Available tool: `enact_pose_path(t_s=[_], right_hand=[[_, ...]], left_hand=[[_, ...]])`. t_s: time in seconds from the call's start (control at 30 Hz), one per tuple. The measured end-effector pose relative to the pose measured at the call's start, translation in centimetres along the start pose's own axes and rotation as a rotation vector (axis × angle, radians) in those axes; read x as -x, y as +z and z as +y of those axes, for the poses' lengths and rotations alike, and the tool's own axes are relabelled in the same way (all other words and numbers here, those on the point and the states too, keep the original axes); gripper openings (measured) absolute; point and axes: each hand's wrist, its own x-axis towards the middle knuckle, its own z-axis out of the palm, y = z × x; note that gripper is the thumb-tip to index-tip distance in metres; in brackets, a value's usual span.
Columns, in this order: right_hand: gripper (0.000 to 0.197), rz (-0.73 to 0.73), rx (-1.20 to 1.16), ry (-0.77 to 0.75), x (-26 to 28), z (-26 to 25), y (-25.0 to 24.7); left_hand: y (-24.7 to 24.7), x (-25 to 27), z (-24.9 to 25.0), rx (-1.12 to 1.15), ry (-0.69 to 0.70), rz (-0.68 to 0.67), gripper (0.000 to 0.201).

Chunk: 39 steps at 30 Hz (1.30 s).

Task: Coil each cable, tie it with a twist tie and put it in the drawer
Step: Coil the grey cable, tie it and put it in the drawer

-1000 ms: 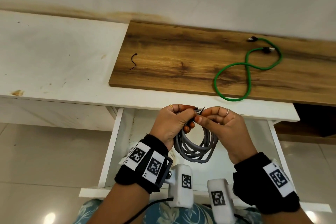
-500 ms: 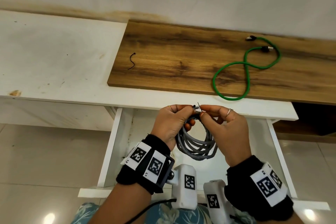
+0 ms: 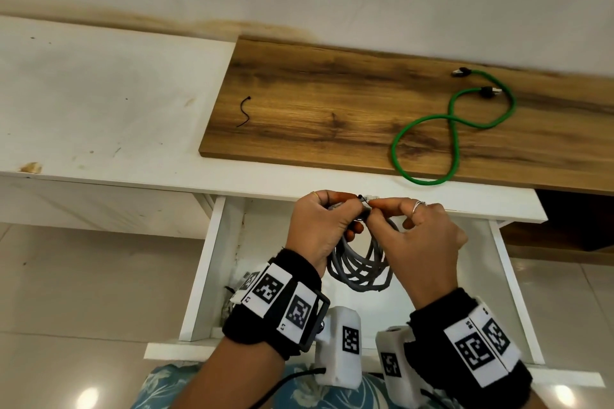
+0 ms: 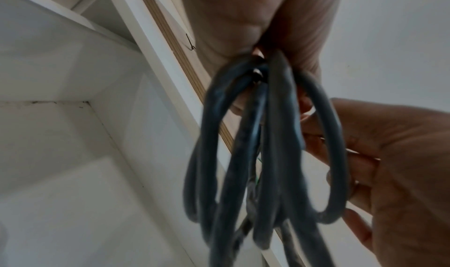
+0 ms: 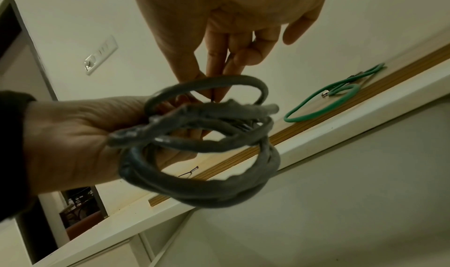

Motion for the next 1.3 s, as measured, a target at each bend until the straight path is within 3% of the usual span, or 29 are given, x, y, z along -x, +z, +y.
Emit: enact_pose_path(t_s=[1.0,1.13,1.3], right_hand=[[0.008,0.053,-0.006,-0.142,-0.1,0.7,0.6],[0.013,-0.093,-0.113,-0.198,-1.0,1.7,0.0],[0.013,-0.260,-0.282,-0.160,-2.0,3.5,-0.2]], left_hand=[[-0.1,0.1,-0.3,-0.071,0.053,-0.030,0.014],[-0.5,0.0,-0.2,-0.162,0.090,-0.106,0.011],[-1.4,-0.1,0.2,-0.274,0.094,-0.212,0.018]])
